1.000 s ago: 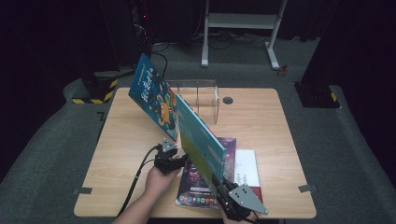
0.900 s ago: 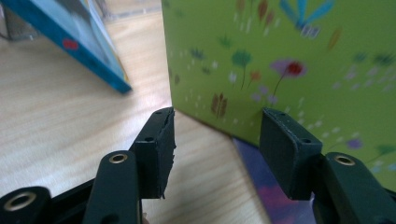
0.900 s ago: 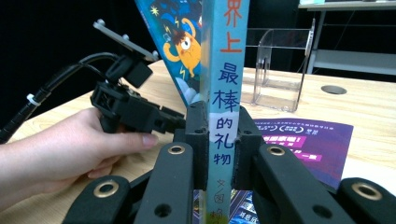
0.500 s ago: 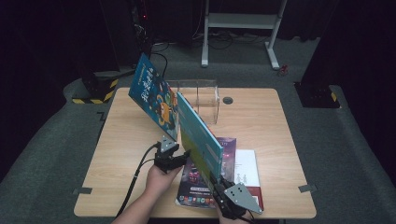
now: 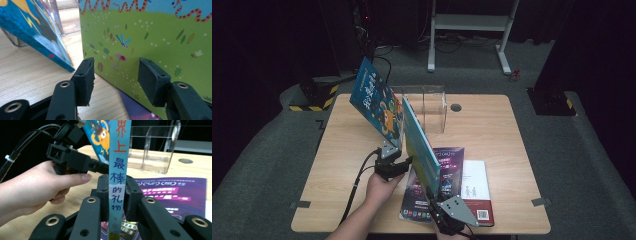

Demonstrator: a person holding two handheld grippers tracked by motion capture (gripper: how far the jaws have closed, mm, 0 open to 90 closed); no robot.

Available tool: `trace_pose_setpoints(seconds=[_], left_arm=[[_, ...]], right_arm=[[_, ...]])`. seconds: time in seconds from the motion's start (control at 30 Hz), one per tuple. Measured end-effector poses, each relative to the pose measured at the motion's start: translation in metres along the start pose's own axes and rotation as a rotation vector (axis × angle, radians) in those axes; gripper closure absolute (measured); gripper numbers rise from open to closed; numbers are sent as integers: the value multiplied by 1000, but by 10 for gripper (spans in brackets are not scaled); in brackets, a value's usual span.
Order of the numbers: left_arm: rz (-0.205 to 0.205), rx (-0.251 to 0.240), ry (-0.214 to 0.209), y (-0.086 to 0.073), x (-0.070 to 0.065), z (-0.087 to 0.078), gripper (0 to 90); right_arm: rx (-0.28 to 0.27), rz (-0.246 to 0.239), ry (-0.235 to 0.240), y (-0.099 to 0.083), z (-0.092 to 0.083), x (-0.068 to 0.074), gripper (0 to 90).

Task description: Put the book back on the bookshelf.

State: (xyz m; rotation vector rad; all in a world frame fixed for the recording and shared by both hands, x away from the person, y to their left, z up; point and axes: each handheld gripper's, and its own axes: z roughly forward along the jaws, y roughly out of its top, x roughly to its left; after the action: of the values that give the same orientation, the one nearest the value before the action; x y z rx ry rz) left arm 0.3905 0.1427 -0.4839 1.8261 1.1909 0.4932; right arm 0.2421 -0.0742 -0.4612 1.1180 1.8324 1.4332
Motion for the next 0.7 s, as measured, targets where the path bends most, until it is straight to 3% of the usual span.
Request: trace_pose_setpoints(seconds=[0.43,0.7], left_arm=[[18,-30,-14,10,-1,-4,498],[33,-67,-59,12,-9,-16,480]], right_arm=[[23,-20,-31,2,22,3,764],[31,-39,-66,2,26,5,767]])
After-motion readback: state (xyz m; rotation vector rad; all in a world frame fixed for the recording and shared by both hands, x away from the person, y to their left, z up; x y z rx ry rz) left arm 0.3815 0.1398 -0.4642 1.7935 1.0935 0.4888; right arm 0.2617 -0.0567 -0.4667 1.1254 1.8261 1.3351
